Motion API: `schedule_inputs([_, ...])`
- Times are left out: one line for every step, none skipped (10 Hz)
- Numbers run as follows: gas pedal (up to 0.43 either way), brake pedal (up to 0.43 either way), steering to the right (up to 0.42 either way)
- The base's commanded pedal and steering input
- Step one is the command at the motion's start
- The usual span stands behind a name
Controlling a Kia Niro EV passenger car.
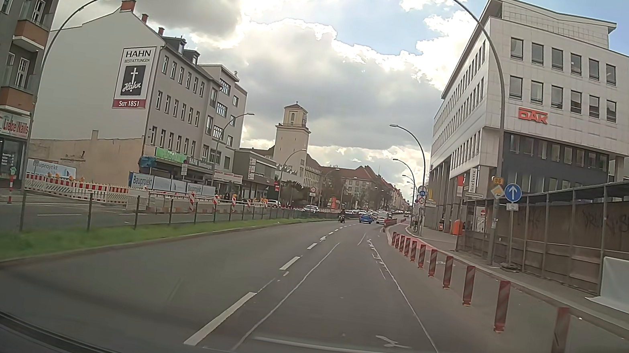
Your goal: Follow the waypoints while adhering to traffic rules and regulations
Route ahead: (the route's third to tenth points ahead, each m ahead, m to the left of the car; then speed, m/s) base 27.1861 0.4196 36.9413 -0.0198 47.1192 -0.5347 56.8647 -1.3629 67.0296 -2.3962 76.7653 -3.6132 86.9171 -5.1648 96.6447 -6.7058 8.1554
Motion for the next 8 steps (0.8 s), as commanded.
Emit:
schedule_inputs([0.0, 0.03, -0.029])
schedule_inputs([0.0, 0.03, -0.029])
schedule_inputs([0.0, 0.03, -0.029])
schedule_inputs([0.0, 0.03, -0.029])
schedule_inputs([0.0, 0.03, -0.028])
schedule_inputs([0.0, 0.03, -0.026])
schedule_inputs([0.0, 0.03, -0.024])
schedule_inputs([0.0, 0.03, -0.023])
